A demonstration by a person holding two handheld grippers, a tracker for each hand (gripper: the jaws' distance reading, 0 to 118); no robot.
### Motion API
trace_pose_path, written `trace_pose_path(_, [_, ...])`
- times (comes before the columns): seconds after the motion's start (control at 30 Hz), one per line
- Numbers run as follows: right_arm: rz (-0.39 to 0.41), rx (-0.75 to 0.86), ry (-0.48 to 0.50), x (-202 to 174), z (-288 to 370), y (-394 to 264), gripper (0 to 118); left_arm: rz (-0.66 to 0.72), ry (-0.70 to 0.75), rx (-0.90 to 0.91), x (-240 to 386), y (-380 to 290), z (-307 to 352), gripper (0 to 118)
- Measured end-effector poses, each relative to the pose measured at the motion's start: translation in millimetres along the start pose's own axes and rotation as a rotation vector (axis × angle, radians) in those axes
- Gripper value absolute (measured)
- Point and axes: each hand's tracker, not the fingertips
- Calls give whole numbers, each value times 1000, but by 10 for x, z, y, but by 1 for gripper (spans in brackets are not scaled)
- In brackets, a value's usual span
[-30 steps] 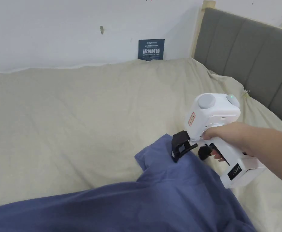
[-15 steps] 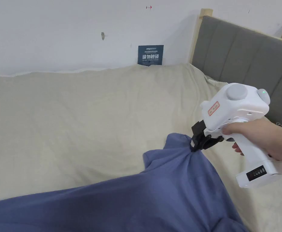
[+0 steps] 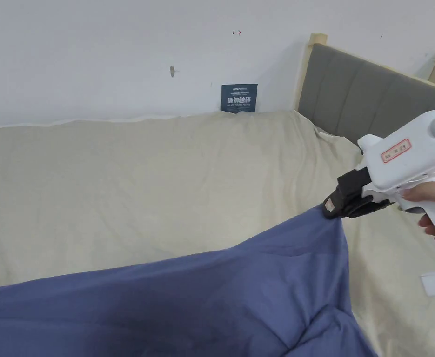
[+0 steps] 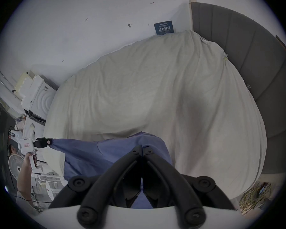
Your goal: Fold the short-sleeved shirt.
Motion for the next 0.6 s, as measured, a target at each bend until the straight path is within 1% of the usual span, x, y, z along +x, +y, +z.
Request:
trace_pose_path(0.03, [-5, 1, 18, 16, 64, -78, 1, 2, -4, 1, -22, -96, 68, 5])
trace_pose_path(0.17, [-29, 12, 38, 81, 362, -587, 1, 37, -44, -1, -61, -540, 270, 5])
trace_pose_path(0.23, [-41, -1, 50, 116, 465, -876, 1, 32, -64, -9, -31, -807, 353, 5])
trace_pose_path(0.3, [-46, -18, 59, 168, 518, -1136, 1, 33, -70, -18, -18, -1057, 400, 5])
trace_pose_path(0.4, [-76, -62, 58, 267, 471, -1510, 1, 68, -86, -42, -48, -1411, 363, 5])
trace_pose_path(0.5, [-114, -125, 29, 421, 245, -1852, 1, 95, -106, -86, -83, -1698, 209, 5])
trace_pose_path(0.53, [-130, -134, 10, 464, 156, -1941, 1, 110, -102, -94, -101, -1790, 140, 5])
trace_pose_path(0.6, [-138, -166, -36, 583, -36, -2111, 1, 150, -95, -109, -136, -1928, 25, 5])
